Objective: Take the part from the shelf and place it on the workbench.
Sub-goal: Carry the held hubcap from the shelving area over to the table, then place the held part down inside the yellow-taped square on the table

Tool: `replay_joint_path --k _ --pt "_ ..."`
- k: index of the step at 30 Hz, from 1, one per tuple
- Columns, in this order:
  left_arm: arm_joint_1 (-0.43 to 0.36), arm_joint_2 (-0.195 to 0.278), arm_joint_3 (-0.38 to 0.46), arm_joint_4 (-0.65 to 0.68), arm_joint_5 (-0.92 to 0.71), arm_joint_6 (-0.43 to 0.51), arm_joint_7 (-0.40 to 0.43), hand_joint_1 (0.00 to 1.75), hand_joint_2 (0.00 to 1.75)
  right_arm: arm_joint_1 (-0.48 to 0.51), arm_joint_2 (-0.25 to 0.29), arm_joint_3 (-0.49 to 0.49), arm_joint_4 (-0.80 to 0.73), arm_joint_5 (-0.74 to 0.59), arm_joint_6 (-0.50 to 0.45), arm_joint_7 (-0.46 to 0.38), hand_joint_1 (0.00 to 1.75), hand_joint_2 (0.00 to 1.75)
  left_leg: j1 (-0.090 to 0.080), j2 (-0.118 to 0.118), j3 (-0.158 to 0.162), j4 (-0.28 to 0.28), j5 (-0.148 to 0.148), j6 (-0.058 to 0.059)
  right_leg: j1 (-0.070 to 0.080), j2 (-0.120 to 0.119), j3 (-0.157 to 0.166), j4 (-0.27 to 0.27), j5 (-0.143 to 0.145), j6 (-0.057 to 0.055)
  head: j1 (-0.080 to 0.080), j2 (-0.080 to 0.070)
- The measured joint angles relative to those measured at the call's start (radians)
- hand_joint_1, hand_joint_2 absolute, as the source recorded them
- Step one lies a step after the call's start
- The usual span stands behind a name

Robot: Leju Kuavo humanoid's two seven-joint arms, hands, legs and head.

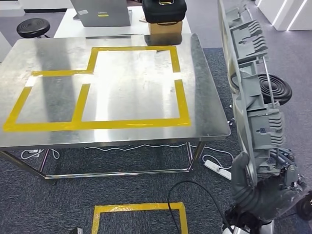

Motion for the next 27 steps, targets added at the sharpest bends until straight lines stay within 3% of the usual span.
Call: replay_joint_path --k 3,5,8,9,10,11,13,14,16,18,20,21,24,25,26,27 --pt "0.0 0.001 0.0 0.0 0.001 0.014 0.007 0.0 1.75 0.0 0.0 0.0 0.0 0.0 0.0 0.0 1.75 1.75 -0.001 0.002 0.008 -0.003 0.002 -0.015 0.0 0.004 0.012 -0.014 -0.005 -0.021 0.001 0.0" --pt "-0.001 0.001 0.0 0.0 0.002 0.026 0.015 0.0 1.75 0.0 0.0 0.001 -0.001 0.0 0.0 0.001 1.75 1.75 -0.001 0.003 -0.012 0.036 -0.019 -0.025 -0.004 0.004 0.022 -0.022 -0.007 -0.031 -0.004 0.0" --pt "-0.001 0.001 0.0 0.0 0.003 0.04 0.023 0.0 1.75 0.0 0.0 0.002 -0.002 0.0 0.0 0.0 1.75 1.75 0.0 0.004 -0.125 0.22 -0.081 -0.033 -0.004 0.002 0.037 -0.028 -0.019 -0.045 -0.009 0.0" --pt "-0.001 0.002 0.0 0.0 0.004 0.042 0.024 0.0 1.75 0.0 0.0 0.002 -0.002 0.0 0.0 0.001 1.75 1.75 0.0 0.004 -0.159 0.263 -0.082 -0.034 -0.004 0.003 0.043 -0.029 -0.024 -0.047 -0.01 0.0" --pt "-0.001 0.002 0.001 0.0 0.004 0.043 0.025 0.0 1.75 0.0 0.0 0.002 -0.002 0.0 0.0 0.001 1.75 1.75 0.0 0.004 -0.177 0.273 -0.062 -0.032 -0.003 0.005 0.05 -0.029 -0.03 -0.047 -0.009 0.0" --pt "0.0 0.002 0.001 0.0 0.004 0.045 0.025 0.0 1.75 0.0 0.0 0.002 -0.002 0.0 0.0 0.001 1.75 1.75 0.0 0.004 -0.176 0.244 -0.022 -0.03 -0.004 0.007 0.058 -0.029 -0.037 -0.046 -0.009 0.0" --pt "0.0 0.002 0.001 0.0 0.005 0.049 0.026 0.0 1.75 0.0 0.0 0.002 -0.002 0.0 0.0 0.001 1.75 1.75 -0.002 0.004 -0.136 0.13 0.068 -0.024 -0.002 0.011 0.077 -0.029 -0.054 -0.038 -0.01 0.0" --pt "-0.001 0.002 0.001 0.0 0.005 0.052 0.027 0.0 1.75 0.0 0.0 0.002 -0.002 0.0 0.0 0.001 1.75 1.75 -0.002 0.004 -0.112 0.075 0.088 -0.02 0.0 0.013 0.083 -0.028 -0.063 -0.032 -0.011 0.0" --pt "-0.002 0.001 0.001 0.0 0.006 0.058 0.031 0.0 1.75 -0.001 0.0 0.002 -0.003 0.0 0.0 0.0 1.75 1.75 -0.004 0.003 -0.086 0.022 0.08 -0.011 0.004 0.014 0.086 -0.032 -0.073 -0.023 -0.012 0.0" --pt "-0.002 0.0 0.001 0.0 0.004 0.071 0.04 0.0 1.75 -0.001 0.0 0.002 -0.003 -0.001 0.0 0.001 1.75 1.75 -0.001 0.002 -0.079 0.009 0.068 -0.002 0.004 0.012 0.091 -0.039 -0.078 -0.015 -0.011 0.0" --pt "-0.002 -0.002 0.001 0.0 0.0 0.085 0.049 0.0 1.75 -0.001 0.0 0.002 -0.003 -0.001 0.0 0.001 1.75 1.75 0.004 0.001 -0.072 0.005 0.062 0.008 0.005 0.01 0.083 -0.012 -0.097 -0.005 -0.009 0.0" --pt "-0.003 -0.002 0.001 0.0 -0.001 0.088 0.052 0.0 1.75 -0.002 0.0 0.002 -0.003 0.0 0.0 0.0 1.75 1.75 0.006 0.002 -0.068 0.003 0.06 0.012 0.004 0.009 0.061 0.032 -0.119 -0.002 -0.009 0.0" --pt "-0.004 -0.002 0.001 0.0 -0.005 0.092 0.056 0.0 1.75 -0.002 0.0 0.002 -0.003 0.0 0.0 0.0 1.75 1.75 0.006 0.001 -0.06 0.003 0.05 0.02 0.004 0.008 -0.055 0.221 -0.18 0.001 -0.008 0.0" --pt "-0.003 -0.002 0.001 0.0 -0.006 0.093 0.056 0.0 1.75 -0.002 0.0 0.002 -0.003 0.0 0.0 0.0 1.75 1.75 0.006 0.001 -0.056 0.003 0.047 0.02 0.004 0.008 -0.081 0.246 -0.172 0.002 -0.008 0.0" --pt "-0.003 -0.002 0.001 0.0 -0.007 0.093 0.057 0.0 1.75 -0.002 0.0 0.002 -0.002 0.0 0.0 0.001 1.75 1.75 0.006 0.0 -0.05 0.003 0.043 0.019 0.003 0.008 -0.088 0.234 -0.143 0.002 -0.008 0.0" --pt "-0.003 -0.002 0.001 0.0 -0.008 0.094 0.057 0.0 1.75 -0.002 0.0 0.002 -0.002 0.0 0.0 0.001 1.75 1.75 0.007 -0.001 -0.043 0.003 0.038 0.017 0.001 0.008 -0.079 0.189 -0.099 0.003 -0.008 0.0"
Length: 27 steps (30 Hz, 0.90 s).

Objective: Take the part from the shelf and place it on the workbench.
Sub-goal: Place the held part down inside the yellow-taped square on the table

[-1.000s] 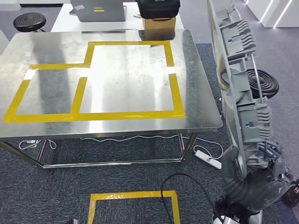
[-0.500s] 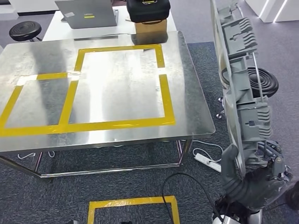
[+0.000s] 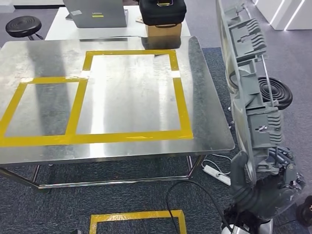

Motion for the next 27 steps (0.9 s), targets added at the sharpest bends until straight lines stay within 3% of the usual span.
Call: replay_joint_path --k 1,3,6,8,10,12,13,14,15,17,18,20,23,25,27 --pt "0.0 0.0 0.0 0.0 -0.001 0.0 0.0 0.0 1.75 0.0 0.0 0.0 0.0 0.0 0.0 0.0 1.75 1.75 0.001 -0.001 0.007 0.0 -0.005 -0.004 -0.002 -0.001 0.021 -0.066 0.047 0.001 0.0 0.0" --pt "0.0 0.001 -0.001 0.0 -0.003 -0.001 0.0 0.0 1.75 0.0 0.0 0.0 0.0 0.001 0.0 0.0 1.75 1.75 -0.002 -0.002 0.016 0.001 -0.011 -0.014 -0.002 -0.001 0.063 -0.172 0.098 -0.003 0.0 0.0" --pt "-0.001 0.002 -0.001 0.0 -0.007 -0.002 0.0 0.0 1.75 0.0 0.0 0.0 0.0 0.002 0.0 0.0 1.75 1.75 -0.005 -0.001 0.017 -0.005 -0.009 -0.031 0.0 0.005 0.073 -0.2 0.105 -0.021 -0.003 0.0" --pt "-0.001 0.003 -0.002 0.0 -0.009 -0.003 -0.001 0.0 1.75 0.0 0.0 0.0 0.0 0.002 0.0 0.0 1.75 1.75 -0.004 0.0 0.013 0.008 -0.023 -0.041 -0.003 0.005 0.074 -0.204 0.107 -0.033 -0.007 0.0" --pt "-0.001 0.003 -0.003 0.0 -0.009 -0.004 -0.001 0.0 1.75 -0.001 0.0 0.001 0.0 0.003 0.0 0.0 1.75 1.75 -0.004 0.003 -0.03 0.096 -0.074 -0.05 -0.005 0.002 0.077 -0.206 0.108 -0.043 -0.013 0.0" --pt "-0.001 0.004 -0.003 0.0 -0.009 -0.004 -0.002 0.0 1.75 0.0 0.0 0.001 0.0 0.003 0.0 0.0 1.75 1.75 -0.003 0.004 -0.097 0.225 -0.126 -0.055 -0.004 0.0 0.077 -0.206 0.106 -0.047 -0.016 0.0" --pt "0.0 0.004 -0.003 0.0 -0.009 -0.004 -0.002 0.0 1.75 -0.001 0.0 0.001 0.0 0.003 0.0 0.0 1.75 1.75 -0.004 0.004 -0.118 0.262 -0.13 -0.055 -0.004 0.0 0.077 -0.206 0.105 -0.048 -0.017 0.0" --pt "0.0 0.004 -0.003 0.0 -0.009 -0.004 -0.002 0.0 1.75 -0.001 0.0 0.001 0.0 0.003 0.0 0.0 1.75 1.75 -0.004 0.004 -0.122 0.264 -0.116 -0.053 -0.004 0.001 0.078 -0.206 0.103 -0.048 -0.017 0.0" --pt "0.0 0.004 -0.003 0.0 -0.009 -0.005 -0.003 0.0 1.75 -0.001 0.0 0.001 0.0 0.003 0.0 0.0 1.75 1.75 -0.004 0.004 -0.108 0.23 -0.085 -0.05 -0.004 0.003 0.08 -0.207 0.099 -0.048 -0.017 0.0" --pt "-0.001 0.004 -0.003 0.0 -0.008 -0.008 -0.007 0.0 1.75 -0.001 0.0 0.001 0.0 0.003 0.0 0.0 1.75 1.75 -0.005 0.005 -0.045 0.104 -0.025 -0.041 -0.002 0.005 0.085 -0.206 0.089 -0.044 -0.017 0.0" --pt "-0.002 0.004 -0.003 0.0 -0.008 -0.01 -0.009 0.0 1.75 -0.001 0.0 0.001 -0.001 0.003 0.0 0.0 1.75 1.75 -0.007 0.006 -0.016 0.048 -0.015 -0.036 0.0 0.006 0.087 -0.208 0.082 -0.039 -0.018 0.0" --pt "-0.003 0.003 -0.003 0.0 -0.008 -0.012 -0.01 0.0 1.75 -0.001 0.0 0.001 -0.002 0.003 0.0 0.0 1.75 1.75 -0.009 0.006 0.016 -0.013 -0.025 -0.026 0.003 0.007 0.097 -0.214 0.076 -0.025 -0.02 0.0" --pt "-0.001 0.001 -0.002 0.0 -0.004 -0.002 -0.006 0.0 1.75 -0.002 0.0 0.002 -0.003 0.002 0.0 0.0 1.75 1.75 -0.006 0.005 0.042 -0.028 -0.021 -0.007 0.002 0.004 0.12 -0.21 0.074 -0.007 -0.018 0.0" --pt "-0.001 0.0 -0.002 0.0 0.001 0.007 -0.001 0.0 1.75 -0.002 0.0 0.002 -0.003 0.002 0.0 0.0 1.75 1.75 -0.004 0.004 0.059 -0.03 -0.022 0.003 0.001 0.002 0.087 -0.141 0.033 -0.002 -0.013 0.0" --pt "-0.001 0.0 -0.002 0.0 0.005 0.011 0.002 0.0 1.75 -0.002 0.0 0.002 -0.003 0.001 0.0 -0.001 1.75 1.75 -0.004 0.004 0.068 -0.03 -0.033 0.008 0.001 0.002 0.011 -0.022 -0.013 0.003 -0.007 0.0"
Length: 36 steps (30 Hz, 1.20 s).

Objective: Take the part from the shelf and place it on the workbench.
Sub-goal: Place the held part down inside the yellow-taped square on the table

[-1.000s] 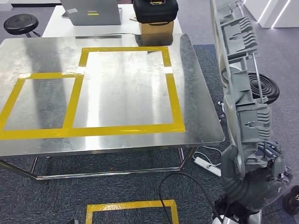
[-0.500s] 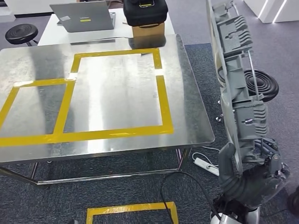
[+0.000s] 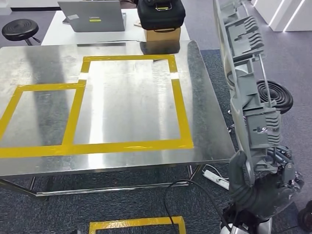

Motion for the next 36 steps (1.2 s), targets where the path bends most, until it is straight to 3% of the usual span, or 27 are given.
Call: replay_joint_path --k 1,2,3,5,7,11,13,16,17,18,20,22,25,27,28,30,32,33,34,36 --pt "0.001 0.0 0.0 0.0 0.001 0.002 0.001 0.0 1.75 0.0 0.0 0.0 0.0 -0.001 0.0 0.0 1.75 1.75 0.0 0.0 0.007 0.0 -0.007 0.001 0.0 0.0 -0.033 0.04 -0.009 0.001 0.001 0.0" --pt "0.001 0.0 0.0 0.0 0.002 0.003 0.001 0.0 1.75 0.0 0.0 0.0 0.0 -0.001 0.0 0.001 1.75 1.75 0.0 -0.001 0.016 0.0 -0.015 0.0 0.0 0.0 -0.052 0.047 0.0 0.0 0.002 0.0" --pt "0.002 0.0 0.0 0.0 0.003 0.004 0.001 0.0 1.75 0.0 0.0 0.0 0.0 -0.001 0.0 0.001 1.75 1.75 0.0 -0.002 0.028 0.0 -0.024 -0.001 0.0 0.0 -0.054 0.02 0.029 -0.002 0.002 0.0" --pt "0.002 0.0 0.001 0.0 0.003 0.005 0.001 0.0 1.75 0.0 0.0 0.0 0.0 -0.001 0.0 0.001 1.75 1.75 -0.001 -0.004 0.056 -0.001 -0.045 -0.006 0.001 -0.001 -0.024 -0.096 0.123 -0.008 0.001 0.0" --pt "0.001 0.0 0.001 0.0 0.003 0.005 0.001 0.0 1.75 0.0 0.0 0.0 0.0 0.0 0.0 0.0 1.75 1.75 -0.002 -0.004 0.071 -0.001 -0.061 -0.016 0.005 -0.002 -0.001 -0.172 0.171 -0.018 0.0 0.0" --pt "-0.001 0.001 0.001 0.0 0.004 0.003 0.003 0.0 1.75 0.0 0.0 0.0 0.001 0.003 0.0 0.001 1.75 1.75 -0.003 -0.002 0.072 0.009 -0.07 -0.036 0.005 0.0 0.01 -0.184 0.172 -0.041 -0.002 0.0" --pt "-0.004 0.002 0.001 0.0 0.003 0.001 0.004 0.0 1.75 -0.001 0.0 0.0 0.004 0.008 0.0 0.001 1.75 1.75 -0.003 -0.001 0.031 0.08 -0.098 -0.046 -0.001 -0.002 0.02 -0.192 0.17 -0.047 -0.006 0.0" --pt "-0.004 0.003 0.001 0.0 0.001 -0.004 0.009 0.0 1.75 -0.007 0.0 -0.002 0.03 0.023 0.0 0.018 1.75 1.75 0.0 0.0 -0.087 0.251 -0.158 -0.058 -0.002 -0.004 0.025 -0.195 0.164 -0.055 -0.01 0.0" --pt "-0.004 0.003 0.001 0.0 0.0 -0.005 0.01 0.0 1.75 -0.01 0.0 -0.003 0.045 0.027 0.0 0.03 1.75 1.75 0.0 0.0 -0.11 0.269 -0.152 -0.06 -0.002 -0.004 0.027 -0.195 0.162 -0.056 -0.01 0.0" --pt "-0.003 0.004 0.001 0.0 -0.001 -0.007 0.01 0.0 1.75 -0.013 0.0 -0.004 0.061 0.032 0.0 0.043 1.75 1.75 0.001 0.0 -0.117 0.255 -0.127 -0.061 -0.003 -0.003 0.031 -0.195 0.16 -0.055 -0.01 0.0" --pt "-0.004 0.004 0.001 0.0 -0.003 -0.009 0.01 0.0 1.75 -0.016 0.0 -0.007 0.089 0.043 0.0 0.065 1.75 1.75 0.004 0.0 -0.087 0.148 -0.037 -0.062 -0.005 -0.001 0.04 -0.195 0.155 -0.049 -0.01 0.0" --pt "-0.005 0.003 0.001 0.0 -0.004 -0.011 0.01 0.0 1.75 -0.019 -0.001 -0.008 0.109 0.054 0.0 0.079 1.75 1.75 0.005 0.0 -0.054 0.042 0.011 -0.056 -0.004 0.0 0.043 -0.192 0.152 -0.04 -0.012 0.0" --pt "-0.005 0.002 0.001 0.0 -0.007 -0.011 0.01 0.0 1.75 -0.03 -0.005 -0.007 0.131 0.084 0.0 0.111 1.75 1.75 0.003 -0.001 -0.049 0.013 0.023 -0.033 -0.002 0.0 0.044 -0.198 0.151 -0.019 -0.014 0.0" --pt "-0.005 0.002 0.0 0.0 -0.013 -0.011 0.01 0.0 1.75 -0.056 -0.013 -0.007 0.157 0.118 0.0 0.166 1.75 1.75 0.005 0.0 -0.046 0.01 0.031 -0.02 -0.004 -0.001 0.035 -0.178 0.133 -0.009 -0.011 0.0" --pt "-0.005 0.001 0.0 0.0 -0.016 -0.012 0.01 0.0 1.75 -0.075 -0.018 -0.007 0.173 0.129 0.0 0.194 1.75 1.75 0.007 0.001 -0.046 0.008 0.033 -0.016 -0.004 -0.002 0.019 -0.14 0.11 -0.005 -0.008 0.0" --pt "-0.006 0.001 -0.001 0.0 -0.022 -0.013 0.01 0.0 1.75 -0.115 -0.026 -0.007 0.207 0.142 0.001 0.237 1.75 1.75 0.005 0.002 -0.046 0.008 0.034 -0.011 -0.004 -0.003 -0.036 -0.014 0.046 0.0 -0.003 0.0" --pt "-0.005 0.002 -0.002 0.0 -0.033 -0.015 0.01 0.0 1.75 -0.168 -0.033 -0.005 0.249 0.155 0.012 0.29 1.75 1.75 0.002 0.002 -0.047 0.008 0.034 -0.009 -0.003 -0.002 -0.075 0.075 0.02 0.001 -0.002 0.0" --pt "-0.005 0.003 -0.004 0.0 -0.041 -0.017 0.011 0.0 1.75 -0.206 -0.039 -0.004 0.28 0.162 0.026 0.331 1.75 1.75 0.001 0.002 -0.046 0.009 0.034 -0.009 -0.003 -0.002 -0.069 0.066 0.035 -0.001 -0.001 0.0" --pt "-0.006 0.004 -0.009 0.0 -0.051 -0.021 0.011 0.0 1.75 -0.249 -0.048 -0.002 0.321 0.167 0.045 0.372 1.75 1.75 0.0 0.002 -0.044 0.009 0.034 -0.009 -0.003 -0.002 -0.044 0.017 0.066 -0.003 -0.001 0.0" --pt "-0.009 0.006 -0.023 0.0 -0.071 -0.03 0.013 0.0 1.75 -0.342 -0.072 -0.001 0.421 0.177 0.085 0.434 1.75 1.75 -0.002 0.002 -0.042 0.009 0.035 -0.012 -0.001 -0.002 0.028 -0.123 0.123 -0.011 0.0 0.0"
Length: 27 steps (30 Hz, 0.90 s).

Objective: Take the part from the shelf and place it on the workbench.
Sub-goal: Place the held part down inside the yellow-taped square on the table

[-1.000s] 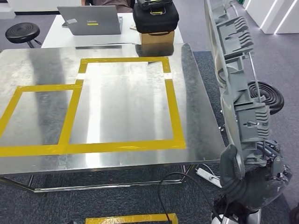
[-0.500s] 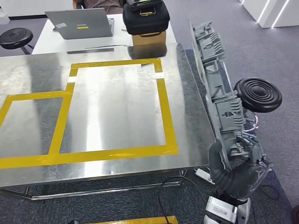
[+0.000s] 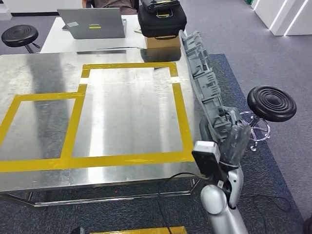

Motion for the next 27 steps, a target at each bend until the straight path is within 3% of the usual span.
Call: replay_joint_path --k 2,6,8,10,11,12,13,15,16,18,21,23,25,26,27 --pt "-0.003 0.001 -0.015 0.0 -0.017 -0.006 0.003 0.0 1.75 -0.09 -0.017 -0.001 0.121 0.017 0.034 0.023 1.75 1.75 -0.002 0.0 -0.004 0.0 0.004 -0.009 0.003 0.002 0.036 -0.075 0.018 -0.008 0.0 0.0" --pt "-0.007 0.003 -0.041 0.0 -0.044 -0.011 0.01 0.0 1.75 -0.243 -0.035 -0.001 0.381 0.067 0.079 0.032 1.75 1.75 0.001 -0.001 -0.015 0.009 0.0 -0.032 0.003 0.003 0.033 -0.086 0.028 -0.028 -0.002 0.0" --pt "-0.008 0.004 -0.052 0.0 -0.051 -0.011 0.013 0.0 1.75 -0.305 -0.037 -0.001 0.493 0.091 0.081 0.034 1.75 1.75 0.001 0.0 -0.058 0.095 -0.049 -0.042 -0.002 0.002 0.035 -0.09 0.031 -0.036 -0.008 0.0" --pt "-0.007 0.005 -0.059 0.0 -0.055 -0.011 0.015 0.0 1.75 -0.346 -0.039 -0.001 0.585 0.104 0.079 0.036 1.75 1.75 0.002 0.0 -0.126 0.229 -0.105 -0.048 -0.002 0.0 0.034 -0.091 0.031 -0.039 -0.012 0.0" --pt "-0.007 0.006 -0.061 0.0 -0.056 -0.011 0.016 0.0 1.75 -0.357 -0.04 -0.002 0.621 0.107 0.079 0.037 1.75 1.75 0.002 0.0 -0.151 0.271 -0.112 -0.05 -0.002 0.0 0.034 -0.091 0.031 -0.039 -0.012 0.0" --pt "-0.006 0.007 -0.062 0.0 -0.057 -0.011 0.017 0.0 1.75 -0.365 -0.041 -0.002 0.65 0.111 0.079 0.039 1.75 1.75 0.003 0.0 -0.157 0.277 -0.1 -0.05 -0.002 0.0 0.034 -0.09 0.03 -0.039 -0.012 0.0" --pt "-0.006 0.008 -0.064 0.0 -0.059 -0.011 0.019 0.0 1.75 -0.375 -0.041 -0.002 0.678 0.118 0.079 0.041 1.75 1.75 0.004 0.0 -0.146 0.248 -0.07 -0.051 -0.003 0.001 0.034 -0.09 0.03 -0.038 -0.013 0.0" --pt "-0.007 0.009 -0.071 0.0 -0.064 -0.01 0.021 0.0 1.75 -0.399 -0.041 -0.001 0.727 0.139 0.082 0.051 1.75 1.75 0.008 0.001 -0.086 0.118 0.002 -0.052 -0.002 0.005 0.034 -0.089 0.027 -0.032 -0.014 0.0" --pt "-0.008 0.008 -0.075 0.0 -0.067 -0.01 0.023 0.0 1.75 -0.414 -0.041 0.0 0.752 0.152 0.083 0.057 1.75 1.75 0.01 0.0 -0.059 0.06 0.021 -0.049 0.0 0.007 0.032 -0.086 0.026 -0.027 -0.017 0.0" --pt "-0.011 0.007 -0.082 0.0 -0.074 -0.009 0.027 0.0 1.75 -0.445 -0.04 0.002 0.805 0.178 0.082 0.068 1.75 1.75 0.011 -0.002 -0.038 0.008 0.026 -0.038 0.005 0.01 0.026 -0.084 0.026 -0.016 -0.019 0.0" --pt "-0.013 0.006 -0.092 0.0 -0.084 -0.007 0.034 0.0 1.75 -0.485 -0.024 0.012 0.886 0.217 0.084 0.075 1.75 1.75 0.011 -0.002 -0.039 0.004 0.025 -0.015 0.003 0.008 0.017 -0.073 0.017 -0.003 -0.015 0.0" --pt "-0.018 0.005 -0.1 0.0 -0.089 -0.007 0.038 0.0 1.75 -0.509 -0.002 0.026 0.936 0.236 0.089 0.076 1.75 1.75 0.013 0.0 -0.038 0.003 0.026 -0.006 0.002 0.003 -0.022 0.007 -0.028 0.003 -0.009 0.0" --pt "-0.022 0.004 -0.105 0.0 -0.091 -0.006 0.04 0.0 1.75 -0.525 0.022 0.042 0.979 0.249 0.092 0.078 1.75 1.75 0.011 0.003 -0.037 0.003 0.024 -0.001 0.002 0.001 -0.088 0.146 -0.086 0.004 -0.005 0.0" --pt "-0.023 0.004 -0.106 0.0 -0.093 -0.006 0.041 0.0 1.75 -0.527 0.033 0.049 0.998 0.253 0.094 0.078 1.75 1.75 0.011 0.003 -0.036 0.003 0.023 0.0 0.002 0.002 -0.113 0.196 -0.099 0.004 -0.005 0.0" --pt "-0.024 0.004 -0.107 0.0 -0.094 -0.005 0.042 0.0 1.75 -0.529 0.044 0.055 1.015 0.254 0.099 0.076 1.75 1.75 0.011 0.002 -0.035 0.003 0.023 0.0 0.002 0.001 -0.123 0.211 -0.093 0.004 -0.005 0.0"
